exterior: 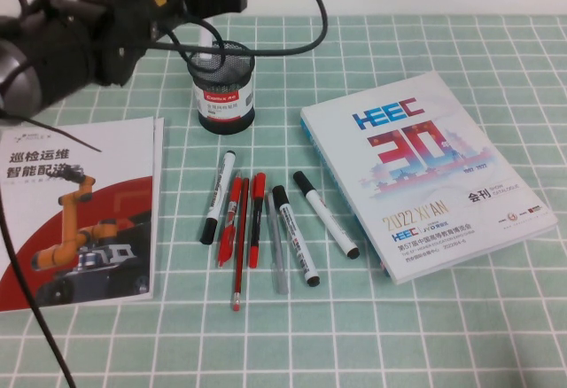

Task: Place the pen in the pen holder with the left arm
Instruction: Place the pen onto the pen holder

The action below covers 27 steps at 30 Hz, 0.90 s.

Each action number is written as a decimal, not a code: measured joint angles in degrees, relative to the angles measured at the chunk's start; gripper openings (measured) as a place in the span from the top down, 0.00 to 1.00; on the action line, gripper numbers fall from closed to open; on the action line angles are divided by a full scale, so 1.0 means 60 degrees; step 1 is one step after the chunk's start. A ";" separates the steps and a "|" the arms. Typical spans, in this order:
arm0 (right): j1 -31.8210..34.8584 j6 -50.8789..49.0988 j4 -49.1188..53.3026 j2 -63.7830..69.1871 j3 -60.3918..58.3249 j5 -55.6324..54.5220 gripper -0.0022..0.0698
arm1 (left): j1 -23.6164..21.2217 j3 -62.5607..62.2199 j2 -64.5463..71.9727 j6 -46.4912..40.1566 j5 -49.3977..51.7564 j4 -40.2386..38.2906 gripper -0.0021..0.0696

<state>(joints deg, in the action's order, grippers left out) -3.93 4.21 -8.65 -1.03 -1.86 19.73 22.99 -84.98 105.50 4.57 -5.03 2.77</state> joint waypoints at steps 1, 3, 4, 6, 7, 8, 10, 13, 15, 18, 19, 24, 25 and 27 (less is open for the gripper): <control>0.0000 0.0000 0.0000 0.0000 0.0000 0.0000 1.00 | -0.0067 0.0026 0.0126 0.0039 -0.0450 0.0000 0.82; 0.0000 0.0000 0.0000 0.0000 0.0000 0.0000 1.00 | -0.0188 0.0062 0.0424 0.0156 -0.1232 0.0000 0.82; 0.0000 0.0000 0.0000 0.0000 0.0000 0.0000 1.00 | -0.0266 0.0062 0.0586 0.0251 -0.1517 0.0000 0.82; 0.0000 0.0000 0.0000 0.0000 0.0000 0.0000 1.00 | -0.0372 0.0062 0.0884 0.0453 -0.2079 0.0000 0.82; 0.0000 0.0000 0.0000 0.0000 0.0000 0.0000 1.00 | -0.0422 0.0062 0.1042 0.0551 -0.2349 0.0000 0.82; 0.0000 0.0000 0.0000 0.0000 0.0000 0.0000 1.00 | -0.0483 0.0062 0.1192 0.0632 -0.2572 0.0000 0.82; 0.0000 0.0000 0.0000 0.0000 0.0000 0.0000 1.00 | -0.0576 0.0062 0.1423 0.0723 -0.2931 0.0000 0.82; 0.0000 0.0000 0.0000 0.0000 0.0000 0.0000 1.00 | -0.0637 0.0062 0.1704 0.0803 -0.3133 0.0000 0.82; 0.0000 0.0000 0.0000 0.0000 0.0000 0.0000 1.00 | -0.0637 0.0062 0.1841 0.0842 -0.3149 0.0000 0.82; 0.0000 0.0000 0.0000 0.0000 0.0000 0.0000 1.00 | -0.0637 0.0062 0.1973 0.0843 -0.3149 0.0000 0.82; 0.0000 0.0000 0.0000 0.0000 0.0000 0.0000 1.00 | -0.0637 0.0062 0.2019 0.0860 -0.3149 0.0000 0.82; 0.0000 0.0000 0.0000 0.0000 0.0000 0.0000 1.00 | -0.0637 0.0062 0.2240 0.0862 -0.2873 0.0000 0.82; 0.0000 0.0000 0.0000 0.0000 0.0000 0.0000 1.00 | -0.0637 0.0062 0.2265 0.0862 -0.2752 0.0000 0.82; 0.0000 0.0000 0.0000 0.0000 0.0000 0.0000 1.00 | -0.0637 0.0062 0.2307 0.0862 -0.2640 0.0018 0.82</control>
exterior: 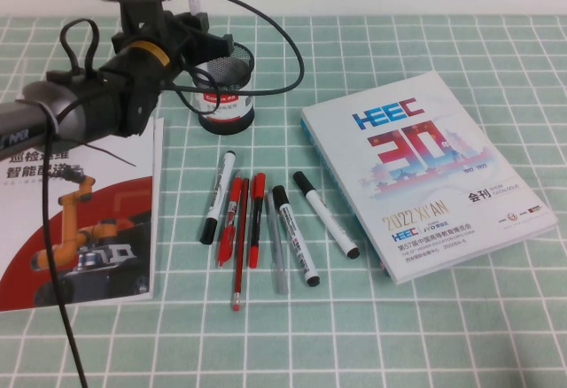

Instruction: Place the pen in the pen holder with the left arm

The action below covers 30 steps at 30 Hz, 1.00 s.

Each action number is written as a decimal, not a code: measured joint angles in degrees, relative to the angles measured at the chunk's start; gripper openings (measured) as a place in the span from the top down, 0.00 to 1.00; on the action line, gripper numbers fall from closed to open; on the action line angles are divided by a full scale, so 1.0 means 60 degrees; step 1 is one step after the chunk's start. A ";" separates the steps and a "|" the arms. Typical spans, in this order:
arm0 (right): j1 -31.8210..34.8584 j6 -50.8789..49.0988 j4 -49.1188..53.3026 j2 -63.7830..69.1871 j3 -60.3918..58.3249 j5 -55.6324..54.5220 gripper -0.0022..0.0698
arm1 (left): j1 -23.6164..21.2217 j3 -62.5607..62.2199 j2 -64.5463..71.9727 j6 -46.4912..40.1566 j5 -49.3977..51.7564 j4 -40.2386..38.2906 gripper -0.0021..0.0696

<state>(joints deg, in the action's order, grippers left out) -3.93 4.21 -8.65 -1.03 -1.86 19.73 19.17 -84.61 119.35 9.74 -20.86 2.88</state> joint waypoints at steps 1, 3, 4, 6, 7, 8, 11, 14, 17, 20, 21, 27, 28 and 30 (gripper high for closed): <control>0.0000 0.0000 0.0000 0.0000 0.0000 0.0000 1.00 | 0.0000 0.0000 0.0021 0.0000 0.0019 0.0000 0.82; 0.0000 0.0000 0.0000 0.0000 0.0000 0.0000 1.00 | 0.0000 0.0000 0.0021 0.0000 0.0052 0.0000 0.82; 0.0000 0.0000 0.0000 0.0000 0.0000 0.0000 1.00 | 0.0000 0.0000 0.0021 0.0000 0.0059 0.0000 0.82; 0.0000 0.0000 0.0000 0.0000 0.0000 0.0000 1.00 | 0.0000 0.0000 0.0021 0.0000 0.0079 0.0018 0.82; 0.0000 0.0000 0.0000 0.0000 0.0000 0.0000 1.00 | 0.0000 0.0000 0.0021 0.0000 0.0097 0.0019 0.82; 0.0000 0.0000 0.0000 0.0000 0.0000 0.0000 1.00 | 0.0000 0.0000 0.0021 0.0000 0.0094 0.0019 0.80; 0.0000 0.0000 0.0000 0.0000 0.0000 0.0000 1.00 | 0.0000 0.0000 0.0021 0.0000 0.0120 0.0039 0.70; 0.0000 0.0000 0.0000 0.0000 0.0000 0.0000 1.00 | 0.0000 0.0000 0.0021 0.0000 0.0158 0.0039 0.57; 0.0000 0.0000 0.0000 0.0000 0.0000 0.0000 1.00 | 0.0000 0.0000 -0.0028 0.0000 0.0319 -0.0178 0.49; 0.0000 0.0000 0.0000 0.0000 0.0000 0.0000 1.00 | 0.0000 0.0000 -0.0234 -0.0042 0.0744 -0.0573 0.47; 0.0000 0.0000 0.0000 0.0000 0.0000 0.0000 1.00 | 0.0000 0.0000 -0.0330 -0.0095 0.0922 -0.0639 0.47; 0.0000 0.0000 0.0000 0.0000 0.0000 0.0000 1.00 | 0.0000 0.0000 -0.1668 -0.0679 0.2734 -0.0706 0.59; 0.0000 0.0000 0.0000 0.0000 0.0000 0.0000 1.00 | 0.0017 0.0000 -0.1980 -0.0784 0.3123 -0.0706 0.67; 0.0000 0.0000 0.0000 0.0000 0.0000 0.0000 1.00 | 0.0017 0.0000 -0.2572 -0.0914 0.3822 -0.0706 0.82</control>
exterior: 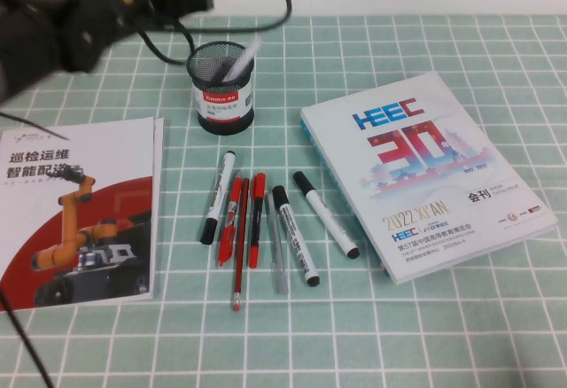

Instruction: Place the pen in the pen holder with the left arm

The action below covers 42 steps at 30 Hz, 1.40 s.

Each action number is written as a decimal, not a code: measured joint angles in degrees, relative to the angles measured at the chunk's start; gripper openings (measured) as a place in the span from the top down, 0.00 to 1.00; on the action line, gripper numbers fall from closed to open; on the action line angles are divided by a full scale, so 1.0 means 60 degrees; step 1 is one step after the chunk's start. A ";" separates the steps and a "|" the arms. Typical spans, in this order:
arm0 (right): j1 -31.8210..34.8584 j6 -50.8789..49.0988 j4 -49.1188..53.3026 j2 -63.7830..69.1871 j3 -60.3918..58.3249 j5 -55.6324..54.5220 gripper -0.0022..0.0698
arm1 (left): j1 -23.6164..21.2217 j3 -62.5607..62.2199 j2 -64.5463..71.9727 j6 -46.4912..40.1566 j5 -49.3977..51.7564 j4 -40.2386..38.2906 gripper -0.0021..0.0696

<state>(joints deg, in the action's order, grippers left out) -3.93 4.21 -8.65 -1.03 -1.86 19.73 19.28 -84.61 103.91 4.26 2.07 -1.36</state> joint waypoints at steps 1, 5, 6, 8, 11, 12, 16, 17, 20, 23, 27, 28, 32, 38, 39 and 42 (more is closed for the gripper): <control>0.0000 0.0000 0.0000 0.0000 0.0000 0.0000 1.00 | 0.0000 0.0000 -0.0332 -0.0045 0.0369 0.0000 0.87; 0.0000 0.0000 0.0000 0.0000 0.0000 0.0000 1.00 | 0.0000 0.0000 -0.1622 -0.0321 0.1692 0.0000 0.95; 0.0000 0.0000 0.0000 0.0000 0.0000 0.0000 1.00 | 0.0000 0.0008 -0.1964 -0.0397 0.1913 0.0000 0.96; 0.0000 0.0000 0.0000 0.0000 0.0000 0.0000 1.00 | 0.0000 0.0215 -0.2712 -0.0494 0.2194 0.0000 0.97; 0.0000 0.0000 0.0000 0.0000 0.0000 0.0000 1.00 | 0.0000 0.0974 -0.3878 -0.0582 0.2241 0.0000 0.97; 0.0000 0.0000 0.0000 0.0000 0.0000 0.0000 1.00 | 0.0000 0.1334 -0.4322 -0.0589 0.2203 0.0000 0.97; 0.0000 0.0000 0.0000 0.0000 0.0000 0.0000 1.00 | 0.0000 0.2974 -0.6114 -0.0613 0.1915 0.0000 0.97; 0.0000 0.0000 0.0000 0.0000 0.0000 0.0000 1.00 | 0.0000 0.3488 -0.6607 -0.0613 0.1839 0.0000 0.97; 0.0000 0.0000 0.0000 0.0000 0.0000 0.0000 1.00 | 0.0000 0.5120 -0.8008 -0.0709 0.1664 0.0000 0.97; 0.0000 0.0000 0.0000 0.0000 0.0000 0.0000 1.00 | 0.0000 0.6667 -0.9406 -0.0634 0.1624 0.0000 0.97; 0.0000 0.0000 0.0000 0.0000 0.0000 0.0000 1.00 | 0.0000 0.8391 -1.1159 -0.0354 0.1624 -0.0078 0.97; 0.0000 0.0000 0.0000 0.0000 0.0000 0.0000 1.00 | 0.0000 0.8764 -1.1475 -0.0354 0.1624 -0.0026 0.97; 0.0000 0.0000 0.0000 0.0000 0.0000 0.0000 1.00 | 0.0000 0.9814 -1.2763 -0.0354 0.1588 0.0053 0.97; 0.0000 0.0000 0.0000 0.0000 0.0000 0.0000 1.00 | 0.0000 1.0639 -1.3864 -0.0318 0.1445 0.0226 0.97; 0.0000 0.0000 0.0000 0.0000 0.0000 0.0000 1.00 | 0.0000 1.0787 -1.4071 -0.0298 0.1378 0.0226 0.97; 0.0000 0.0000 0.0000 0.0000 0.0000 0.0000 1.00 | 0.0000 1.1154 -1.4634 -0.0281 0.1234 0.0226 0.97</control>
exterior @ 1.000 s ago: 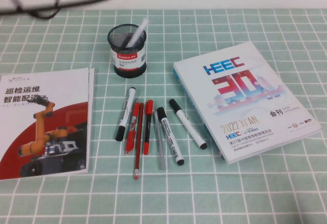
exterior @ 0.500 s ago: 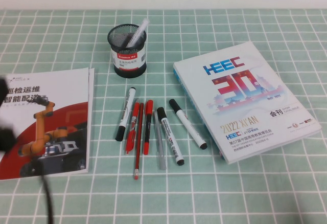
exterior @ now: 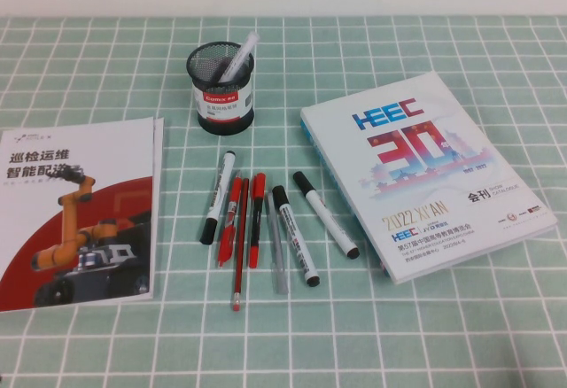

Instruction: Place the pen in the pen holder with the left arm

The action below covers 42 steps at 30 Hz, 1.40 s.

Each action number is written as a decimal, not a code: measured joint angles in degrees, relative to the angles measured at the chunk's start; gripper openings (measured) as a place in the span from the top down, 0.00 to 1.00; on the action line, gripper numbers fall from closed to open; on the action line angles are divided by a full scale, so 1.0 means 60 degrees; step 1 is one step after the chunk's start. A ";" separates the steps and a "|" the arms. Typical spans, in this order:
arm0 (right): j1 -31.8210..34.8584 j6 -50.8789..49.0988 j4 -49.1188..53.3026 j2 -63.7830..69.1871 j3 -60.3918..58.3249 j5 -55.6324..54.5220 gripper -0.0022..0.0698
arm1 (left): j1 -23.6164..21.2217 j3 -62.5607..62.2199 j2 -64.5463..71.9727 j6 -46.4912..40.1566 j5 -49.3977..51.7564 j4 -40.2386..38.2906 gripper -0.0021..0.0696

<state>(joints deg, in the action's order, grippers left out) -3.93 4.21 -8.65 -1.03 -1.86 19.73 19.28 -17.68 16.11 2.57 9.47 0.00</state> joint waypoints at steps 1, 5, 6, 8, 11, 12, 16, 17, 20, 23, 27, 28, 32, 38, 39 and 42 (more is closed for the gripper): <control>0.0000 0.0000 0.0000 0.0000 0.0000 0.0000 1.00 | 0.0000 0.0243 -0.0313 0.0000 -0.0125 0.0056 0.97; 0.0000 0.0000 0.0000 0.0000 0.0000 0.0000 1.00 | -0.0357 0.1301 -0.1488 -0.0338 -0.0953 0.0000 0.97; 0.0000 0.0000 0.0000 0.0000 0.0000 0.0000 1.00 | -0.0775 0.1752 -0.1895 -0.0428 -0.1205 -0.0095 0.97; 0.0000 0.0000 0.0000 0.0000 0.0000 0.0000 1.00 | -0.1219 0.2132 -0.2252 -0.0377 -0.1368 -0.0232 0.97; 0.0000 0.0000 0.0000 0.0000 0.0000 0.0000 1.00 | -0.2045 0.2969 -0.2754 -0.0181 -0.1504 -0.0372 0.97; 0.0000 0.0000 0.0000 0.0000 0.0000 0.0000 1.00 | -0.2097 0.3063 -0.2763 -0.0154 -0.1487 -0.0371 0.97; 0.0000 0.0000 0.0000 0.0000 0.0000 0.0000 1.00 | -0.2119 0.3191 -0.2763 -0.0041 -0.1211 -0.0371 0.97; 0.0000 0.0000 0.0000 0.0000 0.0000 0.0000 1.00 | -0.2119 0.3204 -0.2763 -0.0016 -0.0993 -0.0371 0.97; 0.0000 0.0000 0.0000 0.0000 0.0000 0.0000 1.00 | -0.2133 0.3204 -0.2763 0.0017 -0.0151 -0.0371 0.97; 0.0000 0.0000 0.0000 0.0000 0.0000 0.0000 1.00 | -0.2133 0.3204 -0.2763 0.0031 0.0876 -0.0371 0.97; 0.0000 0.0000 0.0000 0.0000 0.0000 0.0000 1.00 | -0.2133 0.3185 -0.2763 0.0055 0.1920 -0.0371 0.97; 0.0000 0.0000 0.0000 0.0000 0.0000 0.0000 1.00 | -0.2133 0.3185 -0.2763 0.0055 0.1965 -0.0371 0.97; 0.0000 0.0000 0.0000 0.0000 0.0000 0.0000 1.00 | -0.2133 0.3173 -0.2778 0.0064 0.2024 -0.0371 0.97; 0.0000 0.0000 0.0000 0.0000 0.0000 0.0000 1.00 | -0.2133 0.3164 -0.2778 0.0078 0.2044 -0.0371 0.97; 0.0000 0.0000 0.0000 0.0000 0.0000 0.0000 1.00 | -0.2133 0.3164 -0.2778 0.0087 0.2044 -0.0371 0.97; 0.0000 0.0000 0.0000 0.0000 0.0000 0.0000 1.00 | -0.2133 0.3164 -0.2778 0.0087 0.2061 -0.0371 0.97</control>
<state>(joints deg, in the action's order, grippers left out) -3.93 4.21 -8.65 -1.03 -1.86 19.73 6.48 1.31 -0.56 3.09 21.83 -2.22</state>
